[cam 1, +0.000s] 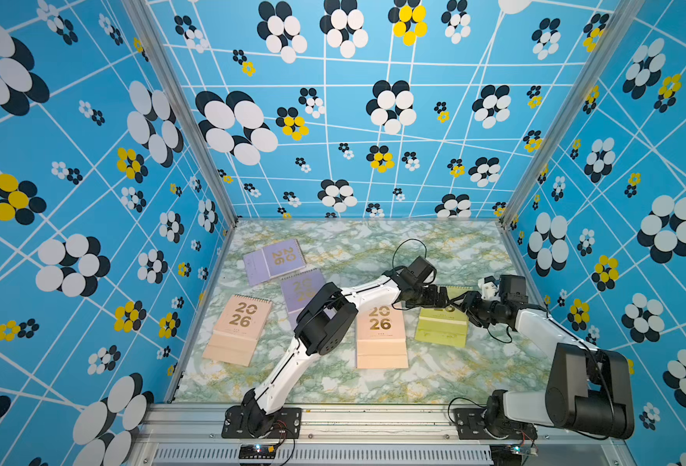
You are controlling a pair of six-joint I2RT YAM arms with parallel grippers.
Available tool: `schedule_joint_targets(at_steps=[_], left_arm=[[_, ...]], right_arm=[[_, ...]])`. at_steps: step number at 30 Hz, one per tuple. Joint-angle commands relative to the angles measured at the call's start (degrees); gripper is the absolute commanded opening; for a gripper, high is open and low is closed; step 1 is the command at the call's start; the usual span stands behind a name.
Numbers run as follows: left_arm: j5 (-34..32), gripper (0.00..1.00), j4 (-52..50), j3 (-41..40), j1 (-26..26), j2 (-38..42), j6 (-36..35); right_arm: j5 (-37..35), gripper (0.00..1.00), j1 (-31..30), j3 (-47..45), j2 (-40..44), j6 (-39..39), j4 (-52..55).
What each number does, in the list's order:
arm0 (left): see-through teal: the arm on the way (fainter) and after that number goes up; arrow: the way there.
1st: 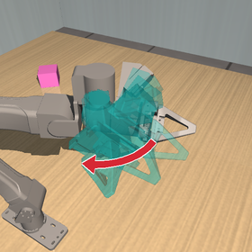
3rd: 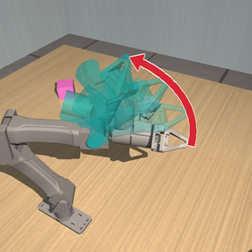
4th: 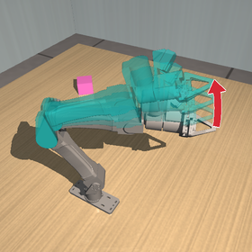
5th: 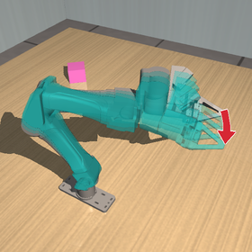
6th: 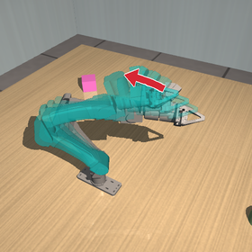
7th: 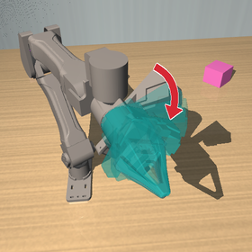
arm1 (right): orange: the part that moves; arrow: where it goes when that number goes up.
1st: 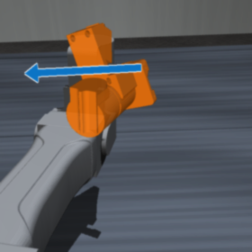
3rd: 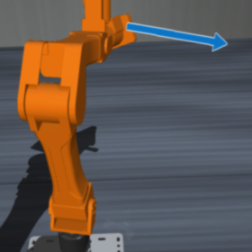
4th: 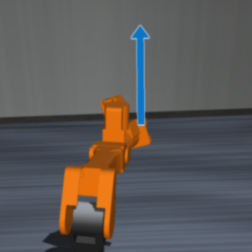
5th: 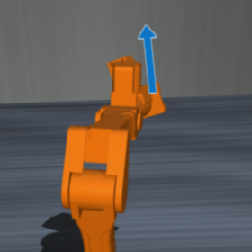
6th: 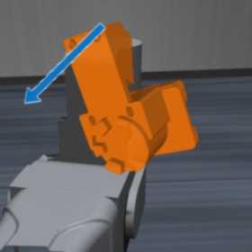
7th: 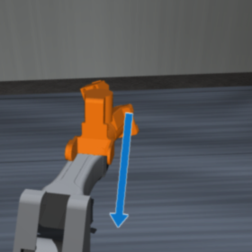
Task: Stack the calendars
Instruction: Pick up the calendar at the center of the board.
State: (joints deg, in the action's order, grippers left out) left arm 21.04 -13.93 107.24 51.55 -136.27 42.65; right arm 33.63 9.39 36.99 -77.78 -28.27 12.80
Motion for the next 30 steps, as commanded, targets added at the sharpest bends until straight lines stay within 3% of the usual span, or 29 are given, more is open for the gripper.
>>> schedule_joint_targets(at_steps=[1,15,25,30], left_arm=[[3.84,0.97,2.06,-1.01,1.03,2.78,0.35],[3.61,0.97,3.64,-3.21,-0.12,4.64,0.06],[2.09,0.97,5.59,-5.40,-1.69,8.11,-1.64],[0.94,0.98,9.75,-10.65,-4.16,12.97,-2.39]], right_arm=[[2.98,0.47,-0.69,-0.29,1.23,-0.29,-1.37],[2.13,0.00,-0.69,0.60,1.58,0.19,-0.17],[-1.55,0.00,-0.69,4.73,5.96,2.51,5.74],[-4.17,0.00,-0.73,9.60,10.04,3.49,10.11]])
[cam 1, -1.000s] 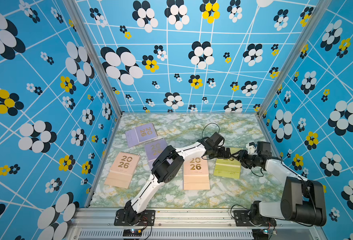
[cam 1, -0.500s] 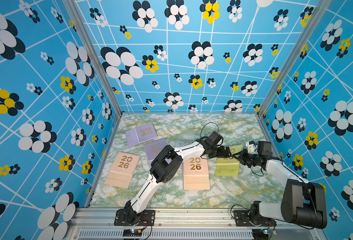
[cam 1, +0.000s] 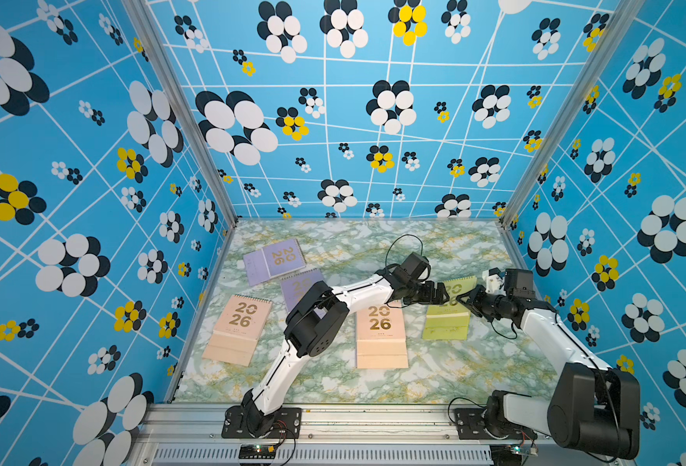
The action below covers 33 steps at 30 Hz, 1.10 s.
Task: Stack the calendars
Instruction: Pick up the calendar at the center of the board, then place the calendar at the calendar.
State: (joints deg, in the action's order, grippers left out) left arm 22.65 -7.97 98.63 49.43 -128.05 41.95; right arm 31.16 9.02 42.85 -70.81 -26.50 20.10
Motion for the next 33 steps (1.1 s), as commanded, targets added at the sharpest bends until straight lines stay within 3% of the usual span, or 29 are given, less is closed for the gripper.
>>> schedule_joint_targets(at_steps=[1,6,14,21,33], left_arm=[[-0.77,0.98,4.30,-3.06,-2.50,5.79,-1.79],[-1.05,0.99,8.14,-7.42,-4.51,11.92,-4.29],[0.24,1.00,16.24,-19.54,-8.76,26.03,-9.45],[-5.98,1.00,10.87,-29.22,-9.79,39.54,-19.96],[-9.12,1.00,8.04,-44.18,-13.48,56.16,-22.45]], right_arm=[[-1.42,0.00,-0.32,4.49,3.71,1.52,3.14],[3.45,0.00,-0.94,6.54,4.27,0.06,2.54],[7.35,0.00,-10.61,6.11,3.94,-1.71,-3.45],[8.07,0.00,-20.58,5.84,0.20,-7.23,-12.89],[4.04,0.00,-33.57,3.21,-9.45,-15.31,-27.31]])
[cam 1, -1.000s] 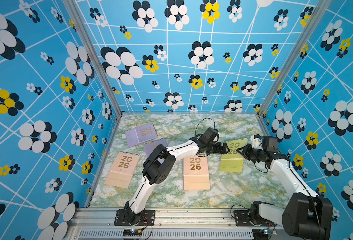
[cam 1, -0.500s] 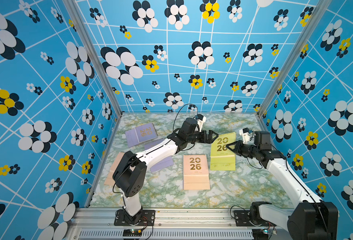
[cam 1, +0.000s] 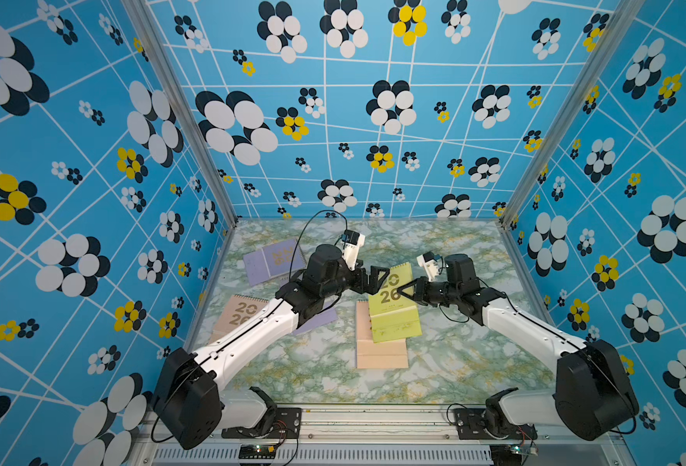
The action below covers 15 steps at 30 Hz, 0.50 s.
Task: Stack the calendars
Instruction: Place the calendar at the calendar.
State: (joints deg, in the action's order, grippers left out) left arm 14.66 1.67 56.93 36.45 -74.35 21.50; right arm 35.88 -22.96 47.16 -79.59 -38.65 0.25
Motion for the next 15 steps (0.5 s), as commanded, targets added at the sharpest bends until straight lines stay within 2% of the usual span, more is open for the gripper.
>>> schedule_joint_targets(at_steps=[1,8,15], left_arm=[[-1.29,1.00,-1.52,-3.34,-0.58,3.23,-2.00],[-1.12,1.00,-1.06,-8.11,-1.80,7.00,-1.56],[-0.80,1.00,-0.14,-10.65,-2.17,8.61,-0.73]], right_arm=[[-0.76,0.00,-2.05,-1.43,-0.89,-3.85,-8.36],[-1.75,0.00,-4.01,-6.05,-1.49,-8.55,-14.31],[-2.30,0.00,-5.07,-8.95,-0.57,-9.54,-15.25]])
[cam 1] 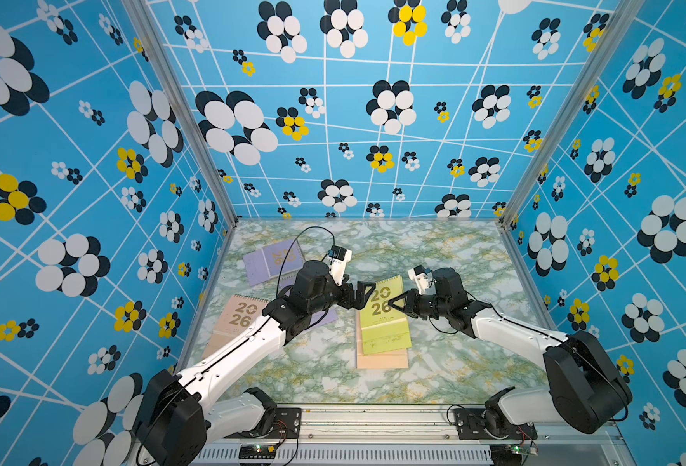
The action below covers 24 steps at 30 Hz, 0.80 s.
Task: Stack the calendars
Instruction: Place the calendar at the calendar.
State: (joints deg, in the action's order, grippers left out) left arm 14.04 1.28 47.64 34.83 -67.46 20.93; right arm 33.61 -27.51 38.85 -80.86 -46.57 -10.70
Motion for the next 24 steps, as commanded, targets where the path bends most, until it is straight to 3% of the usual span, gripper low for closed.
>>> schedule_joint_targets(at_steps=[1,24], left_arm=[[-0.09,1.00,0.24,-1.54,-0.56,1.88,-0.02],[1.03,0.99,1.97,-3.38,-0.72,2.51,1.65]], right_arm=[[-0.07,0.00,-0.61,-1.01,0.81,-1.81,-4.64],[0.40,0.00,-2.10,-5.00,-0.09,-5.19,-10.19]])
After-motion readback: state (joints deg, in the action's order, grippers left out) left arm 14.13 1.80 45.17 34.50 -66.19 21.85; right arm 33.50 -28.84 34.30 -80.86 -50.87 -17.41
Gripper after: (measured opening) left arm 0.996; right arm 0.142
